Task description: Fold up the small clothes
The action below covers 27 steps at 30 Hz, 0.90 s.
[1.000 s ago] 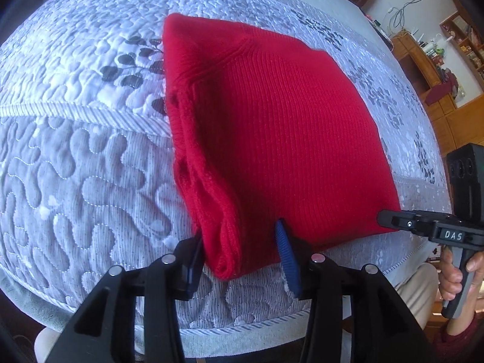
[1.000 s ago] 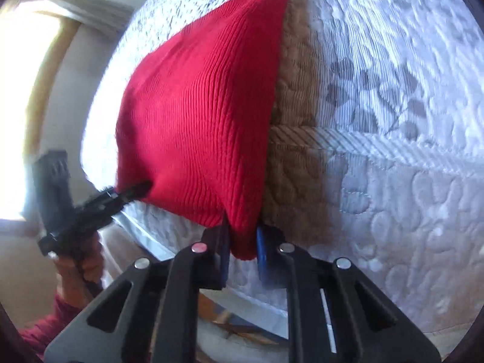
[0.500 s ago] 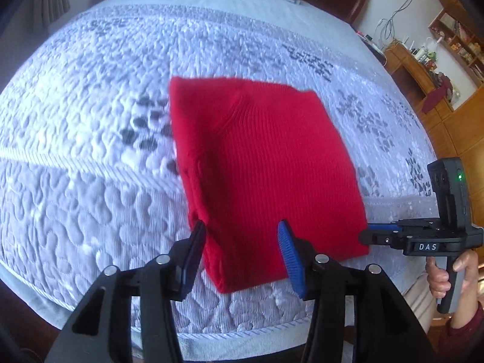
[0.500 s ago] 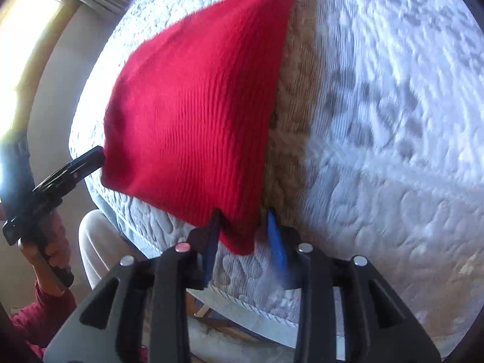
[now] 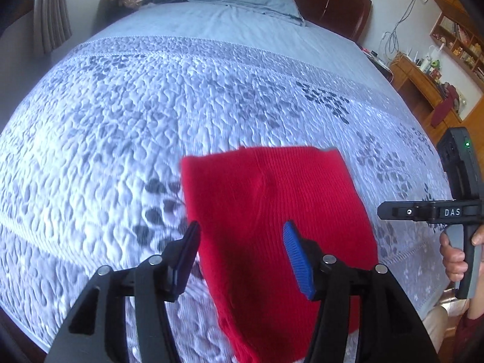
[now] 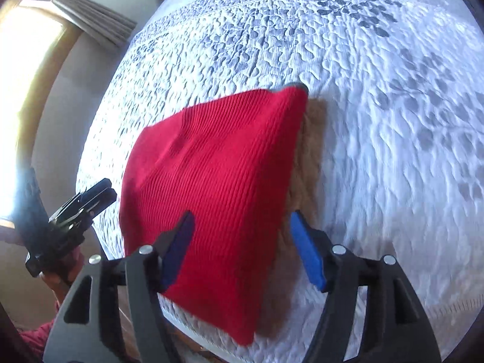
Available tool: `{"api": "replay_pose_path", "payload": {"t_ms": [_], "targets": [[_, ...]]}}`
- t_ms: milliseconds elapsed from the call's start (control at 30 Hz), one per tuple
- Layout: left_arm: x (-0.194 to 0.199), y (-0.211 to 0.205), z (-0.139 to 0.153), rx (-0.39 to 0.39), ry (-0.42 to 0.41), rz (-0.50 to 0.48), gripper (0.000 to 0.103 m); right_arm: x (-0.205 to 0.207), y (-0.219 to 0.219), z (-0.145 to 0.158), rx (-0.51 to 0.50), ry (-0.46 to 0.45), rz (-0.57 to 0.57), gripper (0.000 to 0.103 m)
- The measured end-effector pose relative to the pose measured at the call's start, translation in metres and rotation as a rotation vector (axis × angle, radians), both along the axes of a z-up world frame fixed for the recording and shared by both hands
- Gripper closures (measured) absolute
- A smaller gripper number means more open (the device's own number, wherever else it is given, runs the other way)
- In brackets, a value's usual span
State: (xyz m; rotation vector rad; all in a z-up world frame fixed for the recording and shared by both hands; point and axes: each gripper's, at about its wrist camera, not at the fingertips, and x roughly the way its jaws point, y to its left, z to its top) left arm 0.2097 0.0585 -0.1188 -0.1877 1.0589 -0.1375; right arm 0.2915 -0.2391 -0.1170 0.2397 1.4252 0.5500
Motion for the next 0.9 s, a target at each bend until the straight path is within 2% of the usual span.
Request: {"api": "replay_pose_path", "payload": {"t_ms": [167,267,400,500,567,600,633,667,700,733,800,900], "targets": [[0.026,0.011,-0.013,-0.001,0.014,0.001,0.045,0.019,0.015,-0.024,-0.001,0.043,-0.005,0.036],[0.040,0.016,-0.027,0.004,0.037,0.008,0.041,0.024,0.020,-0.034,-0.009,0.052,-0.001,0.036],[0.063,0.026,-0.053,0.014,0.101,0.047,0.040,0.033,0.024,-0.045,0.000,0.068,-0.012,0.036],[0.076,0.037,-0.073,-0.106,0.159,0.060,0.041,0.041,0.025,-0.046,0.000,0.067,-0.019,0.036],[0.081,0.038,-0.077,-0.123,0.165,0.055,0.042,0.047,0.025,-0.047,-0.001,0.065,-0.022,0.036],[0.082,0.038,-0.076,-0.129,0.162,0.043,0.052,0.050,0.026,-0.047,0.002,0.063,-0.025,0.037],[0.083,0.038,-0.077,-0.149,0.166,0.031,0.065,0.052,0.027,-0.047,0.008,0.060,-0.027,0.048],[0.084,0.039,-0.078,-0.177,0.173,0.029,0.071,0.054,0.028,-0.047,0.011,0.061,-0.031,0.064],[0.086,0.039,-0.078,-0.188,0.176,0.034,0.081,0.055,0.029,-0.048,0.009,0.060,-0.033,0.073],[0.087,0.042,-0.080,-0.195,0.182,0.044,0.086,0.055,0.029,-0.047,0.011,0.056,-0.030,0.086],[0.084,0.047,-0.078,-0.222,0.174,0.075,0.088,0.055,0.025,-0.041,0.022,0.037,-0.034,0.090],[0.078,0.047,-0.083,-0.189,0.158,0.079,0.088,0.056,0.014,-0.046,0.029,0.049,-0.073,0.093]]}}
